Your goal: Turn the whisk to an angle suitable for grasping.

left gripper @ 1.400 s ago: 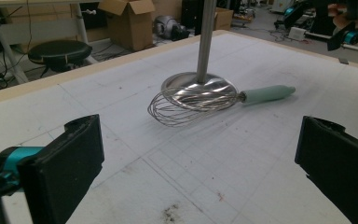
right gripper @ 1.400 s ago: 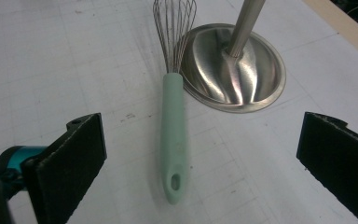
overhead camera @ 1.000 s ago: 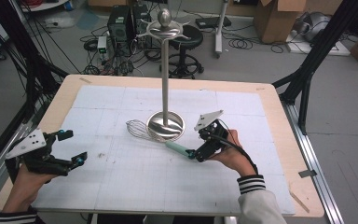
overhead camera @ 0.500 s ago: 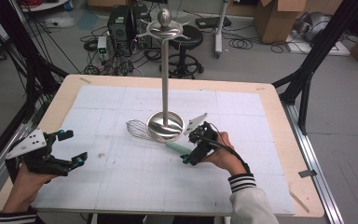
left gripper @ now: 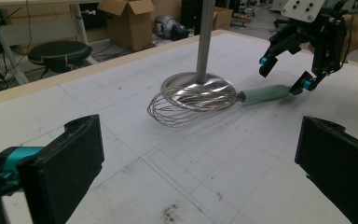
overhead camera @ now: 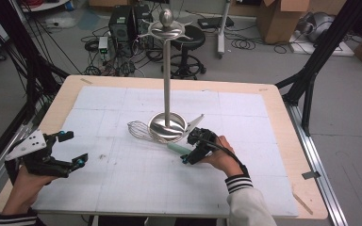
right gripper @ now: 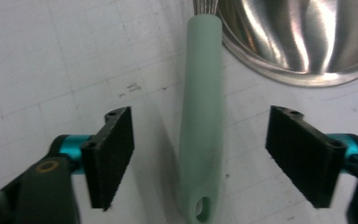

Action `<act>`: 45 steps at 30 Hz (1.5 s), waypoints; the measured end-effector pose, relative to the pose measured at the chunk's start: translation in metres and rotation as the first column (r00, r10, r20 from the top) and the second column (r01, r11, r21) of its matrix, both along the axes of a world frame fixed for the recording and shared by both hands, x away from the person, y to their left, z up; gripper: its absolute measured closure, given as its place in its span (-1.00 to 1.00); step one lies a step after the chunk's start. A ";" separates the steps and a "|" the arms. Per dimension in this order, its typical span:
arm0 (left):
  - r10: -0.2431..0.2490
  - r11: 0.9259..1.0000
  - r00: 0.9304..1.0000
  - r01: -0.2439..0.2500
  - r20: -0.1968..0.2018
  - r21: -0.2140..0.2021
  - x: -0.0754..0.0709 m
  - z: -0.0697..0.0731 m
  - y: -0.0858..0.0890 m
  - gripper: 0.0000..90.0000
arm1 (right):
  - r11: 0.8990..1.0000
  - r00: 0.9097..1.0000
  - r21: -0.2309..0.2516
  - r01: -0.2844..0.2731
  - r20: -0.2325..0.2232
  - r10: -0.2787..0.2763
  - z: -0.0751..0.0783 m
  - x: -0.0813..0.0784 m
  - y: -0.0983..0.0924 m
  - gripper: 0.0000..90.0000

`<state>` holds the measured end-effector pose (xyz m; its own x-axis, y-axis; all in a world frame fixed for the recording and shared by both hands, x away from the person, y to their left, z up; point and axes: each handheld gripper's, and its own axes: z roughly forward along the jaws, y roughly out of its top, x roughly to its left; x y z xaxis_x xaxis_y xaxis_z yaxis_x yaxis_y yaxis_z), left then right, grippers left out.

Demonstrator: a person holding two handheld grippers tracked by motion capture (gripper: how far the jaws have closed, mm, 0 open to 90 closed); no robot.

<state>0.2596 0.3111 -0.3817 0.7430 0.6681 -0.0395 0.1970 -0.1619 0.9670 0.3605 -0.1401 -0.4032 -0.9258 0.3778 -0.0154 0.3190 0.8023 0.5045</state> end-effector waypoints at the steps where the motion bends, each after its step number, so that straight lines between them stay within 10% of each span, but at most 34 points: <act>1: 0.000 1.000 1.000 0.000 -0.001 0.001 0.000 0.000 0.000 -0.96 | 1.000 1.000 -0.003 0.004 -0.011 -0.004 -0.001 0.000 0.000 -0.40; 14: -0.001 1.000 1.000 0.001 0.002 -0.003 -0.001 0.001 0.001 -0.96 | 0.997 0.993 -0.008 0.071 -0.092 -0.071 -0.010 0.007 0.000 0.07; 30: -0.002 1.000 1.000 0.002 0.001 -0.002 -0.001 0.001 0.001 -0.96 | 0.996 0.993 -0.038 0.085 -0.083 -0.088 -0.013 0.006 0.004 0.42; 45: -0.002 1.000 1.000 0.002 0.000 -0.002 -0.001 0.001 0.001 -0.96 | 0.993 0.987 -0.054 0.108 -0.116 -0.113 -0.012 0.003 0.007 0.47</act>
